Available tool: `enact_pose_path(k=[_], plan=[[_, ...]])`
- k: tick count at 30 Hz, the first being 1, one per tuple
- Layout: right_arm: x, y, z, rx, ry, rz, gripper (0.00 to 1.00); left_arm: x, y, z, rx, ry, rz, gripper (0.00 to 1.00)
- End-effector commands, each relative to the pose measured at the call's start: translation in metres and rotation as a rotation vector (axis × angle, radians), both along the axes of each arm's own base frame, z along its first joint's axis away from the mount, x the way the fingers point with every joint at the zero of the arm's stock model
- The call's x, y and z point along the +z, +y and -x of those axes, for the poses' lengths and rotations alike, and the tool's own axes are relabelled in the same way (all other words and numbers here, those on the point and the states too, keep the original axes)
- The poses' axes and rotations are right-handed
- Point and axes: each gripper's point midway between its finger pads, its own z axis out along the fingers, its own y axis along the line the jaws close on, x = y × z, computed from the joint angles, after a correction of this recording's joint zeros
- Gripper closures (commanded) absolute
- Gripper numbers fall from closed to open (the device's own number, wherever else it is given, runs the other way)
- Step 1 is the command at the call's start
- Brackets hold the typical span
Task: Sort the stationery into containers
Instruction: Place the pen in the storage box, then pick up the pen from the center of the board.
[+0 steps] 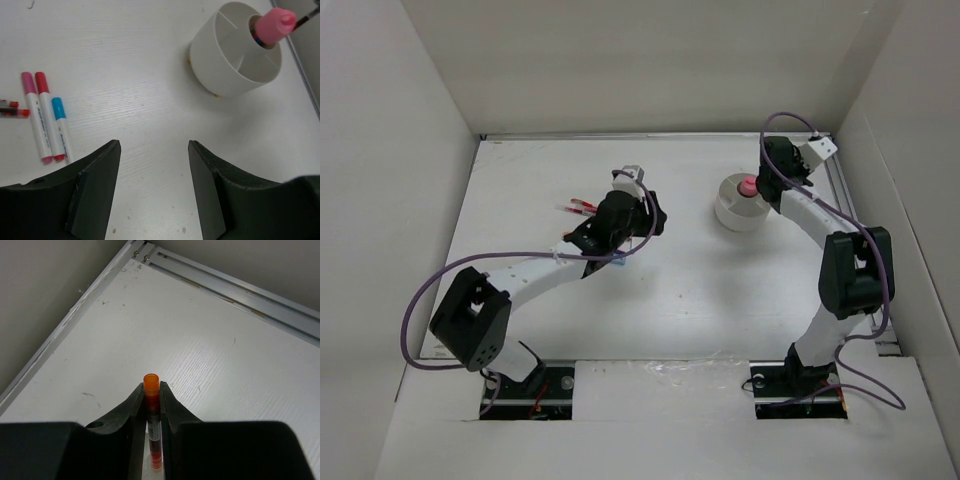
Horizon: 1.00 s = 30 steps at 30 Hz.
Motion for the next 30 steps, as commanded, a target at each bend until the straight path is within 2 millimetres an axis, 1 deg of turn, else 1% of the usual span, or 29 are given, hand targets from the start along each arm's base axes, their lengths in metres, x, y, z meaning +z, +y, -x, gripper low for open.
enact_pose_path(k=[1,2,3,4,5,6,7,8,9,10,11,13,14,15,16,17,18,19,20,21,22,23,24,25,26,27,28,29,30], plan=[[0.032,0.008,-0.013,0.0,-0.104,-0.012,0.81,0.009,0.013,-0.02,0.134,-0.004,-0.023,0.47],[0.032,0.008,-0.013,0.0,-0.104,-0.012,0.8,0.007,0.021,-0.024,0.174,0.003,-0.025,0.47],[0.031,0.011,-0.014,0.013,-0.11,-0.028,0.78,0.002,0.02,-0.024,0.179,0.017,-0.024,0.47],[0.031,0.017,-0.015,0.03,-0.109,-0.033,0.75,0.002,0.029,-0.031,0.217,0.031,0.002,0.47],[0.031,0.017,-0.015,0.03,-0.109,-0.033,0.73,-0.005,0.036,-0.033,0.238,0.048,0.002,0.47],[0.026,0.019,-0.015,0.035,-0.105,-0.043,0.71,-0.01,0.037,-0.032,0.227,0.06,0.025,0.47],[0.026,0.018,-0.012,0.035,-0.104,-0.043,0.68,-0.009,0.047,-0.038,0.253,0.063,0.048,0.48],[0.034,0.021,-0.012,0.049,-0.128,-0.063,0.63,-0.011,0.051,-0.041,0.265,0.075,0.072,0.48],[0.034,0.024,-0.011,0.061,-0.136,-0.083,0.61,-0.008,0.053,-0.044,0.264,0.077,0.095,0.48],[0.036,0.025,-0.013,0.09,-0.142,-0.107,0.6,-0.012,0.058,-0.045,0.272,0.091,0.1,0.48],[0.042,0.028,-0.011,0.106,-0.164,-0.132,0.57,-0.012,0.06,-0.047,0.273,0.094,0.104,0.48],[0.049,0.028,-0.008,0.118,-0.184,-0.154,0.55,-0.012,0.066,-0.05,0.296,0.095,0.111,0.48],[0.047,0.029,-0.005,0.126,-0.186,-0.166,0.53,-0.012,0.065,-0.05,0.299,0.099,0.119,0.5],[0.054,0.025,0.001,0.126,-0.2,-0.171,0.49,-0.012,0.068,-0.051,0.318,0.093,0.114,0.52],[0.061,0.027,0.003,0.136,-0.216,-0.178,0.47,-0.017,0.074,-0.05,0.345,0.111,0.099,0.53],[0.062,0.028,0.007,0.146,-0.218,-0.183,0.44,-0.019,0.076,-0.05,0.362,0.118,0.098,0.57],[0.072,0.026,0.016,0.145,-0.246,-0.192,0.4,-0.015,0.079,-0.051,0.38,0.109,0.108,0.59],[0.078,0.026,0.022,0.146,-0.26,-0.193,0.39,-0.017,0.082,-0.051,0.403,0.117,0.102,0.61],[0.082,0.034,0.026,0.177,-0.273,-0.214,0.39,-0.019,0.088,-0.052,0.439,0.117,0.097,0.63],[0.077,0.04,0.034,0.2,-0.263,-0.223,0.39,-0.021,0.098,-0.056,0.483,0.132,0.111,0.68],[0.094,0.043,0.043,0.221,-0.324,-0.261,0.39,-0.025,0.105,-0.056,0.518,0.149,0.113,0.71],[0.096,0.053,0.048,0.266,-0.334,-0.281,0.46,-0.031,0.113,-0.057,0.556,0.179,0.105,0.75],[0.097,0.074,0.051,0.355,-0.347,-0.337,0.58,-0.038,0.128,-0.063,0.604,0.201,0.113,0.79],[0.098,0.085,0.063,0.411,-0.376,-0.372,0.83,-0.042,0.132,-0.066,0.627,0.222,0.143,0.84],[0.097,0.097,0.069,0.466,-0.382,-0.393,0.91,-0.046,0.138,-0.069,0.637,0.238,0.153,0.84],[0.096,0.11,0.076,0.515,-0.388,-0.427,0.97,-0.043,0.136,-0.074,0.614,0.253,0.19,0.87],[0.087,0.126,0.084,0.559,-0.371,-0.449,1.0,-0.055,0.15,-0.08,0.64,0.289,0.198,0.89],[0.091,0.136,0.093,0.6,-0.38,-0.462,1.0,-0.054,0.153,-0.087,0.642,0.293,0.223,0.91],[0.09,0.143,0.097,0.626,-0.376,-0.47,1.0,-0.059,0.155,-0.088,0.63,0.319,0.23,0.91]])
